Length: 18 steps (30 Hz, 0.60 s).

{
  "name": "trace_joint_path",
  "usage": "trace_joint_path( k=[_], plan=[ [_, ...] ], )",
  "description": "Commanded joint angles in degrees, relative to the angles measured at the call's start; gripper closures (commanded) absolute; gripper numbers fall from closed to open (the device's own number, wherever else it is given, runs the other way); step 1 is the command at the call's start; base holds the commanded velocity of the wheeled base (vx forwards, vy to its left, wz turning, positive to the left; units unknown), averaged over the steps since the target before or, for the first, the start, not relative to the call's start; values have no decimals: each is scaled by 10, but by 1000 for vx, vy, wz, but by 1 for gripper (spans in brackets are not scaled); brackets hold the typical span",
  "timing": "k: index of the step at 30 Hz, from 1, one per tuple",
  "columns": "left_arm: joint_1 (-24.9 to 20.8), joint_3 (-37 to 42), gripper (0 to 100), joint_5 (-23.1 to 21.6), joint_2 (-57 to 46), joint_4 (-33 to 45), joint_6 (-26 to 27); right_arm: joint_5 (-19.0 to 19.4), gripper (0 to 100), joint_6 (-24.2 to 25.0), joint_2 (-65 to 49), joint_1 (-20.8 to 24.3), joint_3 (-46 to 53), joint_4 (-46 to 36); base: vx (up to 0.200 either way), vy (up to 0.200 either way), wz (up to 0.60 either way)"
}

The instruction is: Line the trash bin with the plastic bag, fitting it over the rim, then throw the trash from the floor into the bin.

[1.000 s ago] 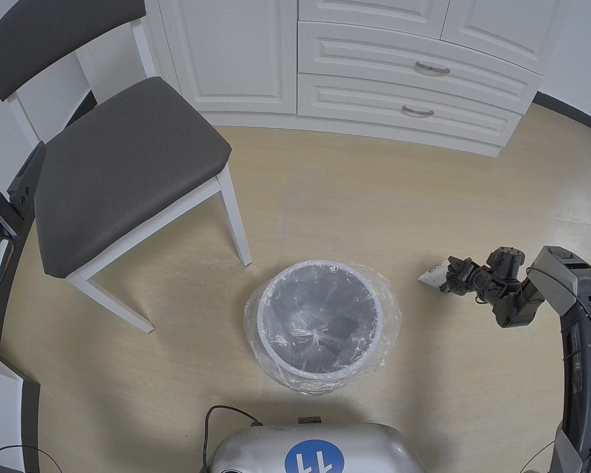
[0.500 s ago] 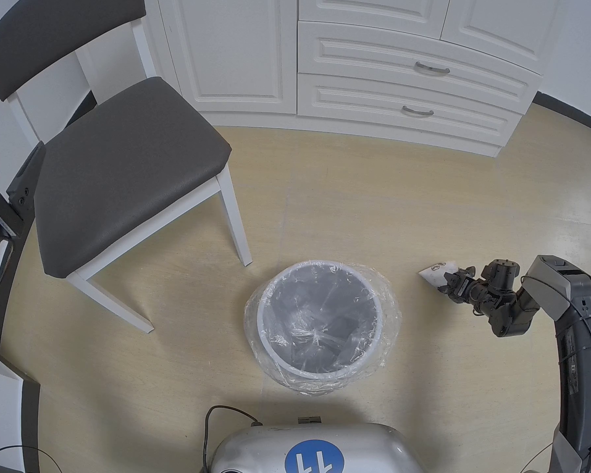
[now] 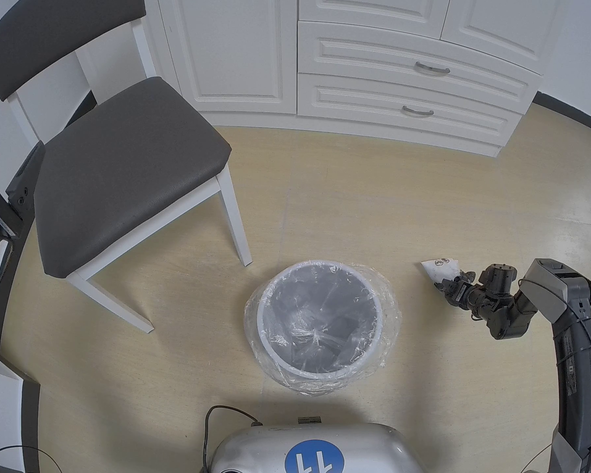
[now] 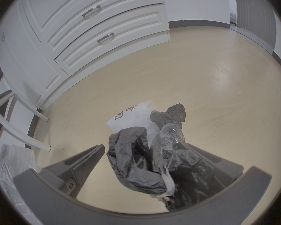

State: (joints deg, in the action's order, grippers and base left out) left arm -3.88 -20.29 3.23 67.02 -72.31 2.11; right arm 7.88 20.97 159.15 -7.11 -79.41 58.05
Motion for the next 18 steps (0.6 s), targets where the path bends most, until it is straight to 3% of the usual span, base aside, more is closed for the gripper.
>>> trace_joint_path(
  k=[1,11,12,18],
  plan=[
    [0,1,0,0,0,0,0,0,0,0,0,0,-3,0,0,0,0],
    [0,1,0,-1,0,-1,0,0,0,0,0,0,-3,-1,0,0,0],
    [0,1,0,-1,0,0,0,0,100,0,0,0,-3,-1,0,0,0],
    [-1,2,0,-1,0,0,0,0,100,0,0,0,-4,-2,0,0,0]
  ],
)
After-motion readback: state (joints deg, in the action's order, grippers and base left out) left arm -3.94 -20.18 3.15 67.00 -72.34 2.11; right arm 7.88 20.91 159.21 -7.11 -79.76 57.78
